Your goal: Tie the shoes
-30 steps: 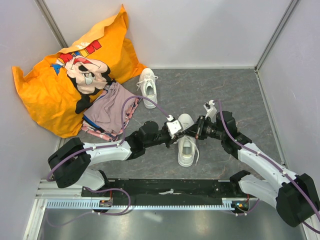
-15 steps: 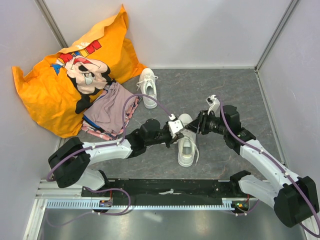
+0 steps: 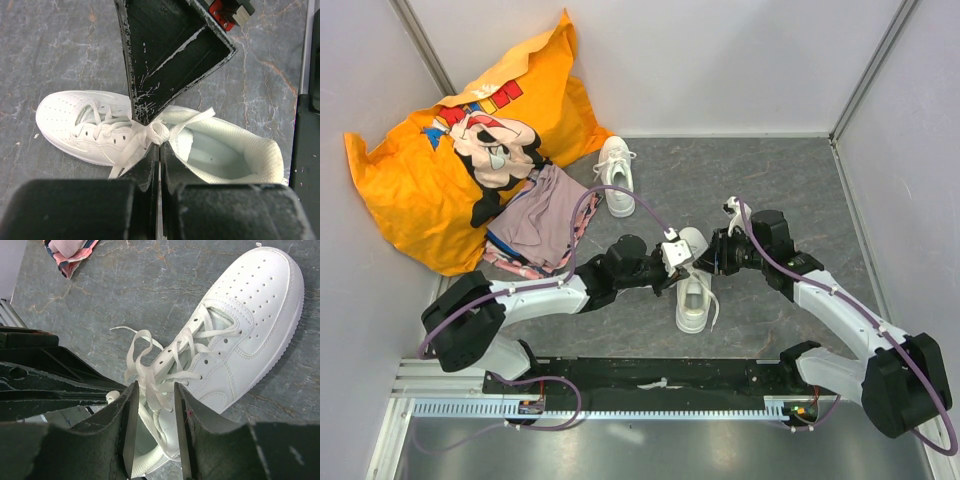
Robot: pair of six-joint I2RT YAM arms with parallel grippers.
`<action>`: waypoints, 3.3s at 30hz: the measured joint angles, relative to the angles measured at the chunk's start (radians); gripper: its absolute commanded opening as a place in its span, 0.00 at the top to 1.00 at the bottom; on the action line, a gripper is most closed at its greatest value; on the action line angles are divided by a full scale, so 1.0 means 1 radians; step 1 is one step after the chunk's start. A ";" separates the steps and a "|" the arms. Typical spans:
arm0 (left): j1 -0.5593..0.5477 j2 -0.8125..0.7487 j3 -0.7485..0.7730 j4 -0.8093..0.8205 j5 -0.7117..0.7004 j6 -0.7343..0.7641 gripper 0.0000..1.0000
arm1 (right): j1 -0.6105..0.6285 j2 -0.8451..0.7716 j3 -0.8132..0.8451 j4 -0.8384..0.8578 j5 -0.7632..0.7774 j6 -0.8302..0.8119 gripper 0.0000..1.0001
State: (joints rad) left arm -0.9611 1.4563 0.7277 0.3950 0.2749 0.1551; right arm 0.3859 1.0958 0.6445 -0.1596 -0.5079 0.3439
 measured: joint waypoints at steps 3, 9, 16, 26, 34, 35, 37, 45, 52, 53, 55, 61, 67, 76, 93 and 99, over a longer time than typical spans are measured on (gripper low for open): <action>0.000 0.005 0.003 -0.005 0.005 0.000 0.98 | 0.000 0.002 0.000 -0.001 -0.010 -0.010 0.64; 0.000 0.009 0.015 -0.017 0.015 0.003 0.98 | 0.000 0.007 0.000 -0.003 -0.022 -0.030 0.91; 0.001 0.020 0.042 -0.059 0.019 0.011 0.99 | -0.006 0.011 0.007 -0.008 -0.034 -0.034 1.00; 0.002 0.060 0.091 -0.106 0.042 0.019 0.98 | -0.033 -0.014 0.011 -0.006 -0.048 -0.022 1.00; 0.008 0.102 0.156 -0.174 0.066 0.013 0.99 | -0.033 -0.034 0.011 0.003 -0.076 -0.011 1.00; 0.010 0.106 0.163 -0.182 0.068 0.009 0.98 | -0.033 -0.037 0.011 0.005 -0.079 -0.009 1.00; 0.013 0.113 0.174 -0.193 0.074 -0.003 0.98 | -0.033 -0.042 0.011 0.009 -0.082 -0.008 1.00; 0.041 0.124 0.197 -0.230 0.101 -0.053 0.98 | -0.033 -0.049 0.001 0.016 -0.086 -0.008 1.00; 0.062 0.129 0.199 -0.232 0.124 -0.083 0.98 | -0.033 -0.050 -0.001 0.016 -0.085 -0.008 1.00; 0.063 0.131 0.201 -0.233 0.126 -0.087 0.98 | -0.033 -0.050 -0.002 0.016 -0.085 -0.008 1.00; 0.066 0.141 0.211 -0.238 0.128 -0.098 0.98 | -0.033 -0.050 -0.003 0.016 -0.086 -0.008 1.00; 0.091 0.173 0.243 -0.261 0.128 -0.130 0.98 | -0.033 -0.058 -0.014 0.016 -0.084 -0.012 1.00; 0.095 0.184 0.263 -0.282 0.130 -0.163 0.98 | -0.033 -0.061 -0.016 0.016 -0.078 -0.014 1.00; 0.096 0.194 0.281 -0.293 0.150 -0.165 0.98 | -0.033 -0.061 -0.016 0.037 -0.080 -0.006 0.99; 0.098 0.183 0.246 -0.222 0.177 -0.185 0.98 | -0.033 -0.061 -0.031 0.039 -0.090 0.002 0.95; 0.101 0.172 0.207 -0.145 0.181 -0.198 0.99 | -0.033 -0.061 -0.031 0.039 -0.093 0.005 0.84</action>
State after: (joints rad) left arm -0.8597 1.6287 0.9348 0.2501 0.4561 -0.0429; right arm 0.3531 1.0348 0.6136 -0.1211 -0.6006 0.3489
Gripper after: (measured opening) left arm 0.022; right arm 0.112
